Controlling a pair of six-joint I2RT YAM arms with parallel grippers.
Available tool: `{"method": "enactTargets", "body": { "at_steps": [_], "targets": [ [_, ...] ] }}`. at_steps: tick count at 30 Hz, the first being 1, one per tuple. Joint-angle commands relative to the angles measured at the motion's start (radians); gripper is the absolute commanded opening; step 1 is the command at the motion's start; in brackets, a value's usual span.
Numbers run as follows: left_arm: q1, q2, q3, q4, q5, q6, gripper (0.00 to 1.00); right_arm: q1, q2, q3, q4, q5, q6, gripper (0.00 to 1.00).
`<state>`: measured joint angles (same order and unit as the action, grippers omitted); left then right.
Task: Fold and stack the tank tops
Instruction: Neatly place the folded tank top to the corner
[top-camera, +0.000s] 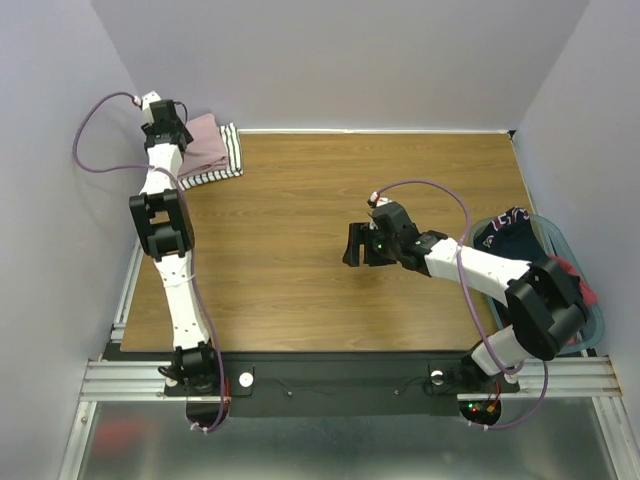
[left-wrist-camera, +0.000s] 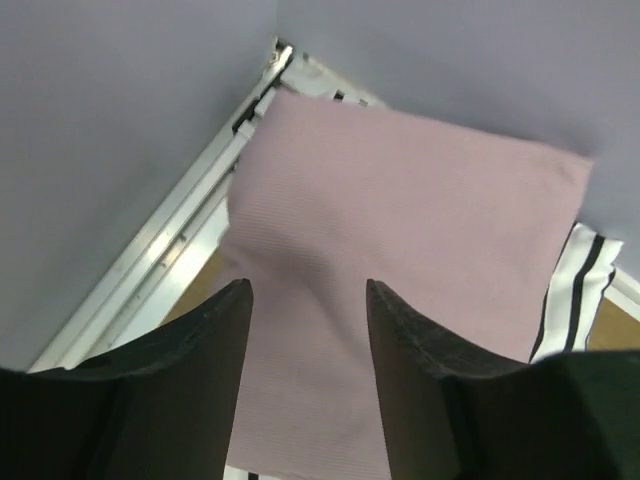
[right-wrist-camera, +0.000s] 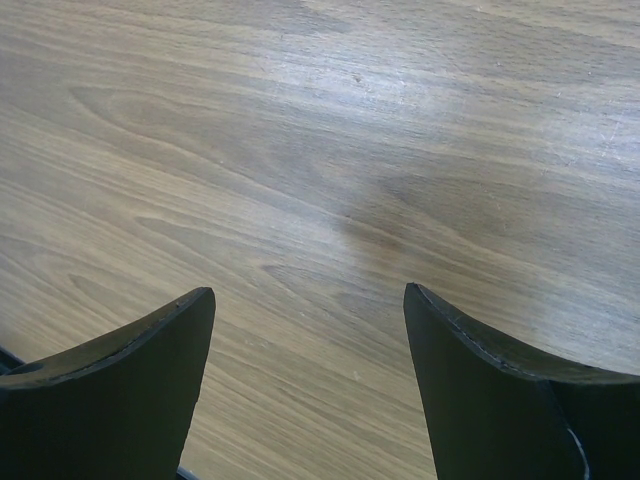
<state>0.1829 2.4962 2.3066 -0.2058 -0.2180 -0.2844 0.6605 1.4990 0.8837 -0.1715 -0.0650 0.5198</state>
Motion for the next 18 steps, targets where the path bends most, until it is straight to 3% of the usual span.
{"method": "enactTargets", "body": {
  "at_steps": [1, 9, 15, 18],
  "targets": [
    [-0.013, -0.095, -0.074, 0.097, 0.054, -0.065, 0.63, -0.002, -0.008, 0.029, 0.030, -0.004, -0.015, 0.82],
    [-0.040, -0.250, -0.125, 0.097, 0.043, -0.061, 0.64, -0.002, -0.017, 0.040, 0.030, 0.027, -0.014, 0.82],
    [-0.092, -0.394, -0.232, 0.086, 0.031, -0.102, 0.64, -0.002, -0.049, 0.031, 0.030, 0.050, -0.004, 0.82],
    [-0.154, -0.498, -0.358, 0.088, 0.029, -0.127, 0.63, -0.002, -0.086, 0.020, 0.030, 0.091, -0.001, 0.83]
  ]
}}
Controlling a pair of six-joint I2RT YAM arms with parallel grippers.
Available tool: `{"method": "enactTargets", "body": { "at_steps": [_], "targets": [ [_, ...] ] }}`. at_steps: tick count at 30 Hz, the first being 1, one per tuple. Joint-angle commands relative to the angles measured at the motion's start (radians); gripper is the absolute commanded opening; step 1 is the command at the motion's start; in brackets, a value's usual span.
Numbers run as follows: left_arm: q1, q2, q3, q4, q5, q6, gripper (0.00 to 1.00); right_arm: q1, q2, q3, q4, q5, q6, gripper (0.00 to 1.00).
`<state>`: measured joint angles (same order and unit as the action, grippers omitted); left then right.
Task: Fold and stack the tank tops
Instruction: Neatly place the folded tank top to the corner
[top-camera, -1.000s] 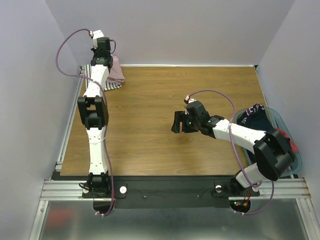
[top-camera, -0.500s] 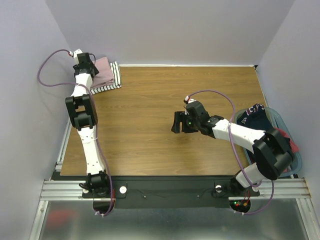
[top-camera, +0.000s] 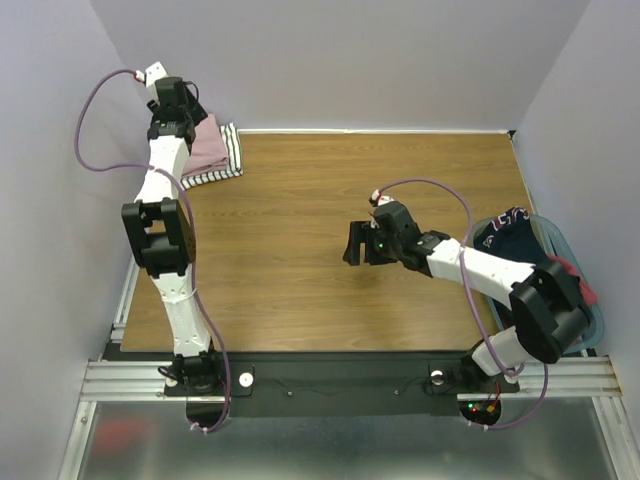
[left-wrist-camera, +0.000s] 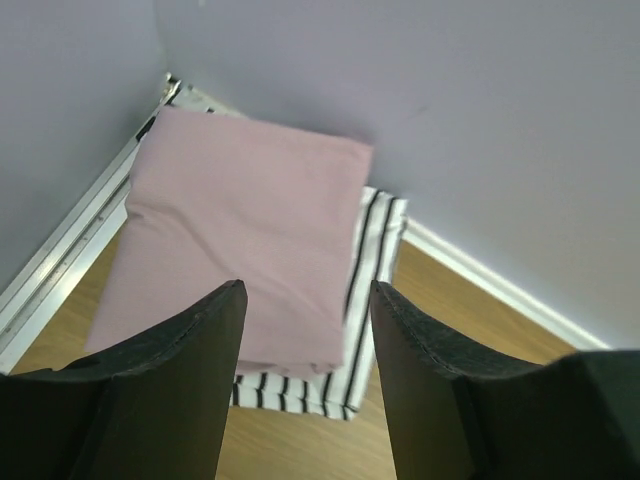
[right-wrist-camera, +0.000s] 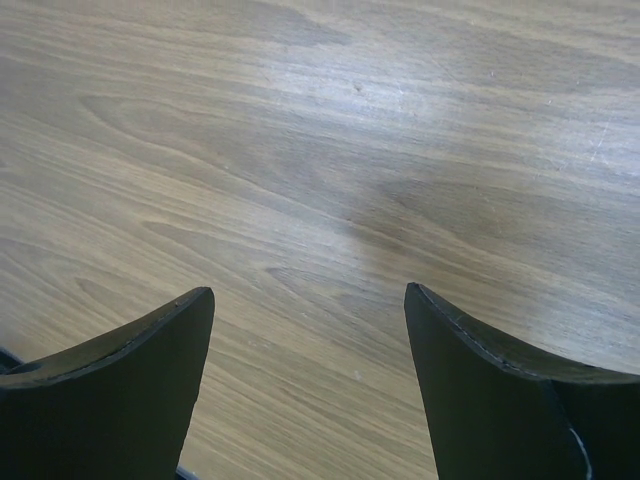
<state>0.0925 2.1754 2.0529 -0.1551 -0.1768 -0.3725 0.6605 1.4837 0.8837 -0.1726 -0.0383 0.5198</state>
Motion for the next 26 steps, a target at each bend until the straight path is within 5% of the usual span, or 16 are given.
{"method": "enactTargets", "body": {
  "at_steps": [1, 6, 16, 20, 26],
  "targets": [
    [-0.086, -0.208, -0.138, 0.038, -0.013, -0.045, 0.63, -0.004, -0.095, 0.018, 0.030, 0.075, 0.000, 0.83],
    [-0.287, -0.428, -0.380, 0.065, -0.081, -0.081, 0.63, -0.002, -0.183, 0.000, 0.030, 0.152, 0.014, 0.86],
    [-0.904, -0.885, -1.066, 0.150, -0.297, -0.227, 0.62, -0.004, -0.394, -0.075, -0.001, 0.262, 0.028, 0.91],
    [-1.043, -0.942, -1.163, 0.173, -0.357, -0.272, 0.62, -0.006, -0.431, -0.114, -0.022, 0.301, 0.035, 0.92],
    [-1.091, -0.951, -1.169, 0.166, -0.362, -0.281, 0.62, -0.006, -0.454, -0.149, -0.030, 0.308, 0.045, 0.95]
  ]
}}
